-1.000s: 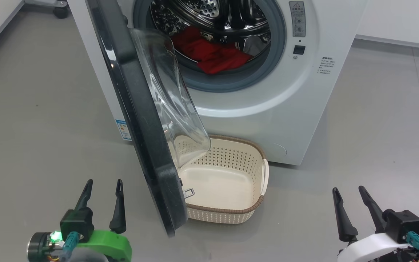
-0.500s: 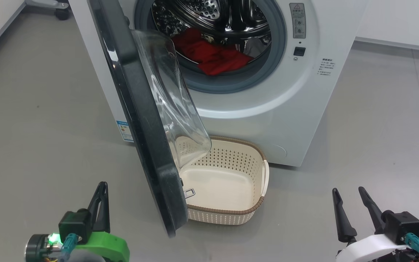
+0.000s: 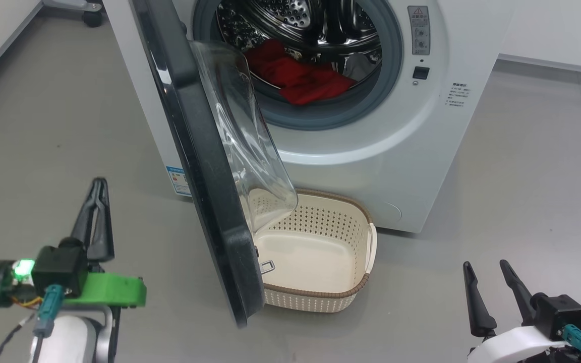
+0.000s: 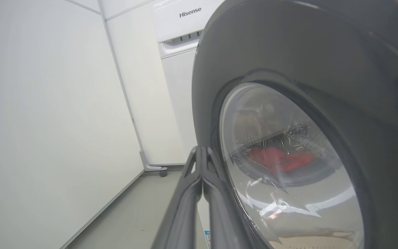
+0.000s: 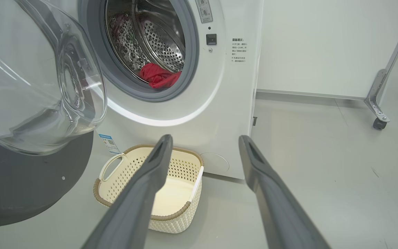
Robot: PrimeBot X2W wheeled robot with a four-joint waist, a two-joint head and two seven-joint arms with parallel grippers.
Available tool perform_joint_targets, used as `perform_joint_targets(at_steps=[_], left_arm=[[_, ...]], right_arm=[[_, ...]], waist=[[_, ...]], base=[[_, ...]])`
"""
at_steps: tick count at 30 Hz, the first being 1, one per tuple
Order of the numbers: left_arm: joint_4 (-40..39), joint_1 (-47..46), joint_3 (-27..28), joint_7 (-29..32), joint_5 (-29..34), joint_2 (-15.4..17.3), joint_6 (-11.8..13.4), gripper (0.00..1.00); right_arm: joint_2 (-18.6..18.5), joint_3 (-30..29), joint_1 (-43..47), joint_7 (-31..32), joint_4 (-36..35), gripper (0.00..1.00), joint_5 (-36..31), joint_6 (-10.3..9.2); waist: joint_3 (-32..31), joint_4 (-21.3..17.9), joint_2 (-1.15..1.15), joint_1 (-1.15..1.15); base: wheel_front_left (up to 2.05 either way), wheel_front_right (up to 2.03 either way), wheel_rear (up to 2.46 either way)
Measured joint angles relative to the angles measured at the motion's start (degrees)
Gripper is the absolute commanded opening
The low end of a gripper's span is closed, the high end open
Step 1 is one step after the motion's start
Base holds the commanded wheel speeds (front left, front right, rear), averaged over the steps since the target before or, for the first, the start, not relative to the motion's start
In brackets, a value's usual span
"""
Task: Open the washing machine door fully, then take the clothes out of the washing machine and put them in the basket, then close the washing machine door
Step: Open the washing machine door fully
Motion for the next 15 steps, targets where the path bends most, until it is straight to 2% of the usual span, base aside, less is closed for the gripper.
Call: perform_joint_targets(at_steps=[6, 11, 15], left_arm=[[-7.94, -5.1, -0.2, -0.02, 2.64, 0.56, 0.0, 0.0], [-14.63, -8.94, -4.17, -0.27, 4.46, 0.11, -0.15, 0.0], [-19.41, -10.34, -9.13, -0.18, 5.08, -0.96, -2.6, 0.0]], right_arm=[[0.21, -0.16, 0.42, 0.0, 0.01, 1.0, -0.1, 0.0], [0.25, -0.16, 0.46, 0.0, 0.03, 1.0, -0.6, 0.01], [0.31, -0.24, 0.47, 0.0, 0.03, 1.0, -0.66, 0.02]], waist=[[-0.21, 0.34, 0.0, 0.0], [-0.49, 0.49, 0.0, 0.0], [-0.64, 0.38, 0.0, 0.0]], base=[[0.0, 0.0, 0.0], [0.0, 0.0, 0.0], [0.0, 0.0, 0.0]])
